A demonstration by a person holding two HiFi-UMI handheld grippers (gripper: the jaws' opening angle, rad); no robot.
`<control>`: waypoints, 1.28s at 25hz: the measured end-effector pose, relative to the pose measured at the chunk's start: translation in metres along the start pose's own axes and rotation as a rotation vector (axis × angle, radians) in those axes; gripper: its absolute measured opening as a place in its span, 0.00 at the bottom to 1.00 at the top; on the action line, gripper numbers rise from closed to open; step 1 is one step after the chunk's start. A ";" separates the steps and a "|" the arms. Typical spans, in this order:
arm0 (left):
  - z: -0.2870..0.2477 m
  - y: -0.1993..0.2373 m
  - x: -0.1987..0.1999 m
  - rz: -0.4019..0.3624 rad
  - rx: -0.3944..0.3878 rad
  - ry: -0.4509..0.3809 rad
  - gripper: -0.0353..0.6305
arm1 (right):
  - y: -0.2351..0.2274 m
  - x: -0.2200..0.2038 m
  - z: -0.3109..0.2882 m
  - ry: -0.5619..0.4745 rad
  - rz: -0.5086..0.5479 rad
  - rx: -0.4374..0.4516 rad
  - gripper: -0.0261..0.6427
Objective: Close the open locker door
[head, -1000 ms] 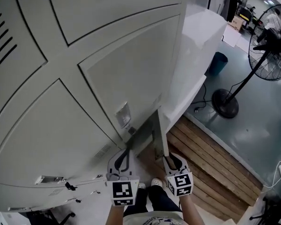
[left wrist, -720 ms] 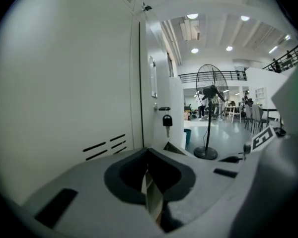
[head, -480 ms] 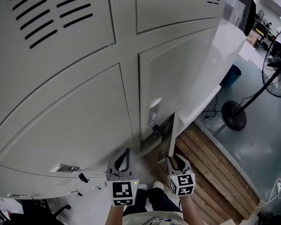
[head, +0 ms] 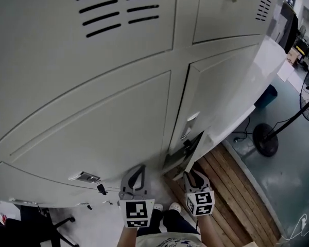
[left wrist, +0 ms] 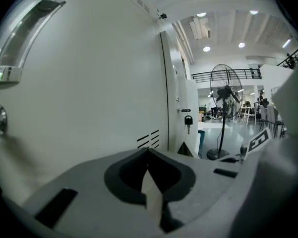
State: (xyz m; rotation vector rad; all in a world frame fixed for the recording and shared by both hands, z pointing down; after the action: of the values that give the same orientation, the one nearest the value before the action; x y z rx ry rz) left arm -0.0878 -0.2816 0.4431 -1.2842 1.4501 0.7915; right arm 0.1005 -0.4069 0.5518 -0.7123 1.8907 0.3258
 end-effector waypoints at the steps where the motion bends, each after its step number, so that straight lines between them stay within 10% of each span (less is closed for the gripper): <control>1: 0.002 0.001 0.000 0.000 0.009 0.000 0.06 | 0.001 0.001 -0.002 -0.001 0.004 0.008 0.20; 32: 0.050 0.011 0.004 0.023 0.224 -0.030 0.06 | 0.027 0.033 -0.086 -0.040 0.176 0.203 0.15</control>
State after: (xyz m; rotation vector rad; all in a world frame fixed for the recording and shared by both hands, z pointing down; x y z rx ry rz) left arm -0.0854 -0.2339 0.4238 -1.0830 1.4869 0.6399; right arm 0.0108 -0.4414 0.5554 -0.4018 1.9196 0.2519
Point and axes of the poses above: the fingertips, and each gripper's own axes: z backward along the fingers, y to its left, x out of its top, the point moved 9 cm from there along z, backward along the fingers, and after that the axes turned 2 degrees about -z, right-handed, at the moved point
